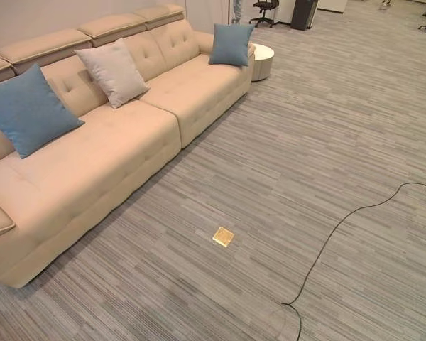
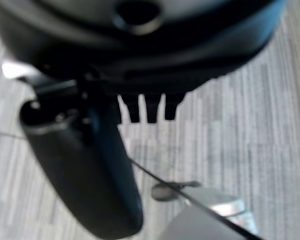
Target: Pick up all the scattered cushions and arrange them neatly on the sofa.
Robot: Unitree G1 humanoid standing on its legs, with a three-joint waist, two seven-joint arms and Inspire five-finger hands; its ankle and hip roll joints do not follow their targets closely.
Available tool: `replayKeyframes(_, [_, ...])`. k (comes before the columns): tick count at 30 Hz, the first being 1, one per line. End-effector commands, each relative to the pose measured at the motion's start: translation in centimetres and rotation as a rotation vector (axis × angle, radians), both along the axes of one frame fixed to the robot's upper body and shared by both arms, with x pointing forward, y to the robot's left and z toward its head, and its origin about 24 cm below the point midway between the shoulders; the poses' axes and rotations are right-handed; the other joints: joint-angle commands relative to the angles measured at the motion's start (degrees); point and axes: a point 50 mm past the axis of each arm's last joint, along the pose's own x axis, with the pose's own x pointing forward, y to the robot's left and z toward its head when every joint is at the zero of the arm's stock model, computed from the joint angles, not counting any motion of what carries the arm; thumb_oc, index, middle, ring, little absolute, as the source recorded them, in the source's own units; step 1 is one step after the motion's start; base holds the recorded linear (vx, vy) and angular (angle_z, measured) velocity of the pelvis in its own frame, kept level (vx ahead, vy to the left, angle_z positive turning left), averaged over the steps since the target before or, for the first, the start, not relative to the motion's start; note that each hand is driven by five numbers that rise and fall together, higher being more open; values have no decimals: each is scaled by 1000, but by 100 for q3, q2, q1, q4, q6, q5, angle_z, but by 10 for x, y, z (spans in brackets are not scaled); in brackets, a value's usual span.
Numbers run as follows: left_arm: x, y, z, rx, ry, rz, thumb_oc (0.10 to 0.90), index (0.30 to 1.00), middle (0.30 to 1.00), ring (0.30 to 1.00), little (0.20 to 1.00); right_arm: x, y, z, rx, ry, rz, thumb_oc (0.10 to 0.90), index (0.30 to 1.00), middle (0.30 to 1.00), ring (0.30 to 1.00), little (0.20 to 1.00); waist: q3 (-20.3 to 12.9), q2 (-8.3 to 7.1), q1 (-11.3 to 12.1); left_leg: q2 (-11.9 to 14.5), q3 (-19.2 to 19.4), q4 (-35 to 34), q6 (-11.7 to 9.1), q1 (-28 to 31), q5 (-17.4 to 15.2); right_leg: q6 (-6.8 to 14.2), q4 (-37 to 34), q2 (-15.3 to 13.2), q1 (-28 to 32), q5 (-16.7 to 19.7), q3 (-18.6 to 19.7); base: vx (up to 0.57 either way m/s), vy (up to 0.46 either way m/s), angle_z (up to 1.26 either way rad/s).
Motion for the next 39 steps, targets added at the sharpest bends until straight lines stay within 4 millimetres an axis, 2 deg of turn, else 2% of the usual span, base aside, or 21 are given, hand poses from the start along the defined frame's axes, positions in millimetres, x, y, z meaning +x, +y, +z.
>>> replayKeyframes(1, [31,5,8,52,-91,-73,800,900,900,900,900,17,-18,7,-63,-31,47,800,900,900,900,900,73,56,-48,357,279,8,-472,-116,-200,737,65,-492,-86,-85,-77,0,0,0])
replayKeyframes(4, [33,5,9,40,-110,-46,800,900,900,900,900,23,-18,8,-64,-69,17,800,900,900,900,900,91,61,-64,358,288,8,-471,-120,-197,738,65,-494,-96,-78,-67,0,0,0])
replayKeyframes(6, [38,2,9,15,-132,30,800,900,900,900,900,38,-19,10,-63,-196,-201,800,900,900,900,900,150,102,-160,372,328,8,-479,-142,-187,741,65,-483,-161,-62,0,9,-1,-3])
replayKeyframes(14, [51,-23,6,-28,-142,-42,800,900,900,900,900,55,-11,11,-53,-217,-107,800,900,900,900,900,374,267,-391,416,585,8,-348,-110,-291,686,564,-520,-481,-123,166,34,3,-23])
replayKeyframes(15, [55,-28,7,-37,-149,-67,800,900,900,900,900,61,-8,12,-48,-231,-93,800,900,900,900,900,463,310,-418,443,676,8,-313,-79,-345,693,888,-597,-609,-224,90,231,-3,-37])
replayKeyframes(16, [65,-41,8,-55,-175,-103,800,900,900,900,900,75,-1,14,-12,-346,-323,800,900,900,900,900,621,460,-517,543,1156,8,-370,116,-570,921,1585,-1051,-893,-191,-757,240,2,-59])
replayKeyframes(17, [65,-41,8,-56,-175,-104,800,900,900,900,900,75,-1,14,-13,-347,-327,800,900,900,900,900,623,464,-508,539,1154,8,-367,120,-582,933,1620,-1064,-903,-208,-755,365,-176,-132])
replayKeyframes(18, [66,-43,8,-57,-173,-131,800,900,900,900,900,64,-8,12,-61,-321,-473,800,900,900,900,900,621,544,-568,611,1282,8,-427,135,-516,908,1410,-1018,-902,-242,-1017,262,-247,-146])
replayKeyframes(22, [60,-57,4,-76,-154,-181,800,900,900,900,900,58,-6,9,-58,-260,-459,800,900,900,900,900,509,521,-623,656,1517,150,-417,466,-682,673,1173,-730,-806,-510,-699,361,-272,-62])
replayKeyframes(23, [63,-66,5,-93,-163,-258,800,900,900,900,900,39,-12,7,-77,-192,-429,800,900,900,900,900,587,451,-622,895,1689,1427,-538,209,-686,469,1009,-600,-515,-679,-598,444,-356,-35])
replayKeyframes(24, [62,-66,5,-93,-162,-259,800,900,900,900,900,38,-12,7,-77,-191,-430,800,900,900,900,900,591,460,-608,955,1684,1558,-572,162,-735,444,982,-564,-499,-682,-596,392,-383,-41])
replayKeyframes(26, [73,-71,9,-87,-197,-322,800,900,900,900,900,41,-23,11,-109,-169,-377,800,900,900,900,900,887,275,-344,1243,1315,3342,-839,-699,-371,299,676,-474,-88,-766,-517,259,-360,-20])
replayKeyframes(28, [78,-69,11,-71,-206,-352,800,900,900,900,900,45,-34,16,-149,-164,-307,800,900,900,900,900,1062,111,-111,849,907,3545,-817,-1574,-584,280,463,-431,124,-856,-407,331,-264,-12])
replayKeyframes(30, [67,-62,8,-60,-180,-333,800,900,900,900,900,57,-38,20,-150,-200,-262,800,900,900,900,900,987,101,47,812,984,2787,-631,-1805,-704,366,275,-350,392,-1012,-322,538,-43,-52])
replayKeyframes(31, [56,-55,4,-43,-139,-298,800,900,900,900,900,70,-39,23,-165,-229,-189,800,900,900,900,900,915,105,293,857,1114,1989,-709,-1957,-279,452,202,-292,611,-1155,-327,595,56,-89])
replayKeyframes(32, [56,-55,4,-44,-134,-311,800,900,900,900,900,75,-37,24,-150,-245,-172,800,900,900,900,900,896,130,343,778,1014,1583,-658,-1958,-219,466,224,-250,671,-1191,-253,654,63,-88])
replayKeyframes(33, [53,-52,3,-29,-126,-294,800,900,900,900,900,89,-35,27,-151,-283,-108,800,900,900,900,900,902,76,524,623,795,850,-601,-2044,-52,505,258,-228,784,-1252,-180,836,71,-95])
replayKeyframes(34, [53,-45,4,1,-123,-300,800,900,900,900,900,118,-26,34,-137,-353,8,800,900,900,900,900,893,-77,762,806,581,89,-596,-2455,91,613,339,-193,1093,-1440,-86,709,55,-89])
replayKeyframes(36, [54,-42,5,8,-124,-298,800,900,900,900,900,123,-26,36,-134,-373,35,800,900,900,900,900,880,-110,771,894,670,36,-585,-2626,115,637,399,-220,1158,-1507,-6,608,91,-83])
replayKeyframes(38, [51,-35,5,24,-116,-260,800,900,900,900,900,135,-16,37,-112,-398,91,800,900,900,900,900,827,-194,911,1056,1105,50,-503,-2859,177,738,518,-274,1444,-1567,68,895,229,-83])
replayKeyframes(39, [37,-34,1,7,-76,-206,800,900,900,900,900,130,-13,34,-103,-384,100,800,900,900,900,900,694,-230,1047,1049,1218,64,-439,-2652,284,849,659,-293,1577,-1415,149,1312,434,-61])
